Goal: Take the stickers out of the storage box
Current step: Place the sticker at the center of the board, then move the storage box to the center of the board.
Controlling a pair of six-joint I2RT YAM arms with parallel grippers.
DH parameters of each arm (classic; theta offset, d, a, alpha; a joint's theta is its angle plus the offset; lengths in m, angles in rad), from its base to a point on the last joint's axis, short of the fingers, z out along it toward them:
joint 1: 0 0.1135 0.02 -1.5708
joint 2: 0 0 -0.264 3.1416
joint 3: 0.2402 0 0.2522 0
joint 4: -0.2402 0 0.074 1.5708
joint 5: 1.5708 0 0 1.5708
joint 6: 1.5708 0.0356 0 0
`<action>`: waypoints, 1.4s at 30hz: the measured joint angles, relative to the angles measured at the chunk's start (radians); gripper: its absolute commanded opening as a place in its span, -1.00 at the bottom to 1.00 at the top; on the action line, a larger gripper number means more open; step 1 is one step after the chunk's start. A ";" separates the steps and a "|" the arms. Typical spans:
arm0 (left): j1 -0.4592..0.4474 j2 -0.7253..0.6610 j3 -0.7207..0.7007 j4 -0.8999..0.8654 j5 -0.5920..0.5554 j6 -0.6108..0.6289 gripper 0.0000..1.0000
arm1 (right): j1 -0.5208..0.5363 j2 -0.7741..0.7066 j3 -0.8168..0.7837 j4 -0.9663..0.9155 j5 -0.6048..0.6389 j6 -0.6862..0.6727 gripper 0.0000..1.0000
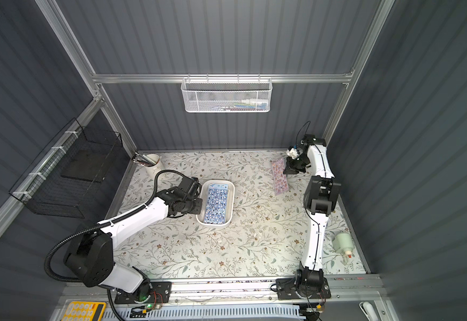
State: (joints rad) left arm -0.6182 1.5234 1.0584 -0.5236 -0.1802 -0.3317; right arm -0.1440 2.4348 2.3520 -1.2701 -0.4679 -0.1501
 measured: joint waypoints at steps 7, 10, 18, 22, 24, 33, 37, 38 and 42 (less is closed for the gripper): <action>0.000 0.003 0.008 0.000 0.001 0.000 -0.36 | -0.001 0.074 0.074 -0.010 0.111 0.010 -0.68; 0.000 0.003 0.008 0.000 0.001 -0.001 -0.35 | -0.002 0.093 0.075 -0.010 0.158 0.017 -0.60; 0.000 -0.016 0.009 -0.011 0.000 -0.001 -0.29 | -0.011 0.088 0.079 -0.005 0.222 0.053 -0.28; 0.000 -0.045 0.043 -0.041 -0.002 -0.001 -0.21 | -0.011 0.037 0.058 0.018 0.222 0.087 -0.16; 0.000 -0.050 0.075 -0.053 -0.004 0.000 -0.17 | -0.008 -0.021 0.024 0.042 0.213 0.109 -0.10; 0.061 -0.025 0.136 -0.109 0.009 0.008 0.17 | 0.112 -0.479 -0.354 0.287 0.180 0.232 0.21; 0.105 -0.006 0.136 -0.120 0.031 0.008 0.23 | 0.251 -0.687 -0.610 0.463 0.180 0.307 0.39; 0.114 -0.002 0.136 -0.121 0.036 0.007 0.23 | 0.285 -0.727 -0.665 0.499 0.181 0.325 0.40; 0.140 0.017 0.135 -0.119 0.043 0.008 0.23 | 0.447 -0.852 -0.859 0.632 0.185 0.395 0.42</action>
State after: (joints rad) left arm -0.4778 1.5406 1.1938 -0.6430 -0.1375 -0.3241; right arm 0.3035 1.5826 1.4925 -0.6384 -0.2825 0.2451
